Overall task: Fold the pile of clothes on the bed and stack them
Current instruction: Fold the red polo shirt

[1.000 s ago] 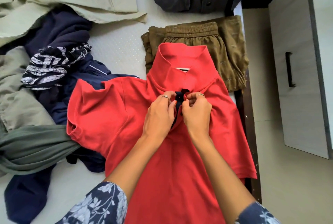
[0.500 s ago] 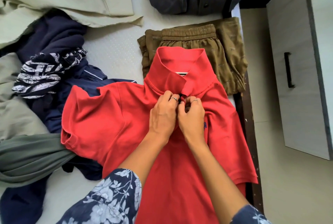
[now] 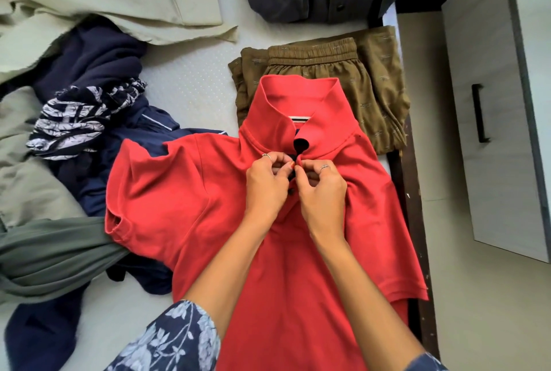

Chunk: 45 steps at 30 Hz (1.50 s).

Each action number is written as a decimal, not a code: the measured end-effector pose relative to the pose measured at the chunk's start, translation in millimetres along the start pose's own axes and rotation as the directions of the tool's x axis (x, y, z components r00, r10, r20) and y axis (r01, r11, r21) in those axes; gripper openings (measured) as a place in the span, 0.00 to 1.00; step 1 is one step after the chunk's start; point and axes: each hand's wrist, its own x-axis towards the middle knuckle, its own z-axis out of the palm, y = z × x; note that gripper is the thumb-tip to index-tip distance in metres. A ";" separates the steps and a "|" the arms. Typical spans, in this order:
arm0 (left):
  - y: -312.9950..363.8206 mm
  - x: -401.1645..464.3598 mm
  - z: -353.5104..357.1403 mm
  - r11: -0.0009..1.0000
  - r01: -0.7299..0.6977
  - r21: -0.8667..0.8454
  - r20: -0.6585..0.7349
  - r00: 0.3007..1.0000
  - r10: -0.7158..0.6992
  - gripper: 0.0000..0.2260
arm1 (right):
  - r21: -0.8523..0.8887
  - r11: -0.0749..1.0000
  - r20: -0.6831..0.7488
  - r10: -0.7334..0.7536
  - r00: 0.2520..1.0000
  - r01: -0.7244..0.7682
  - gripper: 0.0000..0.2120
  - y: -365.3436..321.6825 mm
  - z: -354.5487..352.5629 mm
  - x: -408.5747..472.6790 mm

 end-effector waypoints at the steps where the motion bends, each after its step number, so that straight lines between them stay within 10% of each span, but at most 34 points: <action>1: -0.6 0.8 0.0 1.000 0.000 0.000 0.002 1.000 0.000 0.08 | -0.006 1.000 0.003 -0.017 1.000 0.017 0.05 -0.6 -0.1 -0.7; 19: 9.8 9.4 -10.8 0.999 -0.039 -0.011 0.116 0.992 0.040 0.07 | 0.129 0.955 0.170 0.245 0.954 -0.268 0.09 -8.4 -0.5 17.8; 30: 30.9 -12.6 -2.8 0.988 0.129 0.080 -0.171 0.979 -0.114 0.08 | 0.000 0.998 0.150 0.055 0.987 -0.055 0.05 0.6 5.8 14.8; 45: 23.6 -6.6 6.6 0.996 0.065 0.057 -0.289 0.956 -0.046 0.07 | 0.131 0.983 0.085 0.121 0.989 -0.132 0.08 -7.1 9.5 10.4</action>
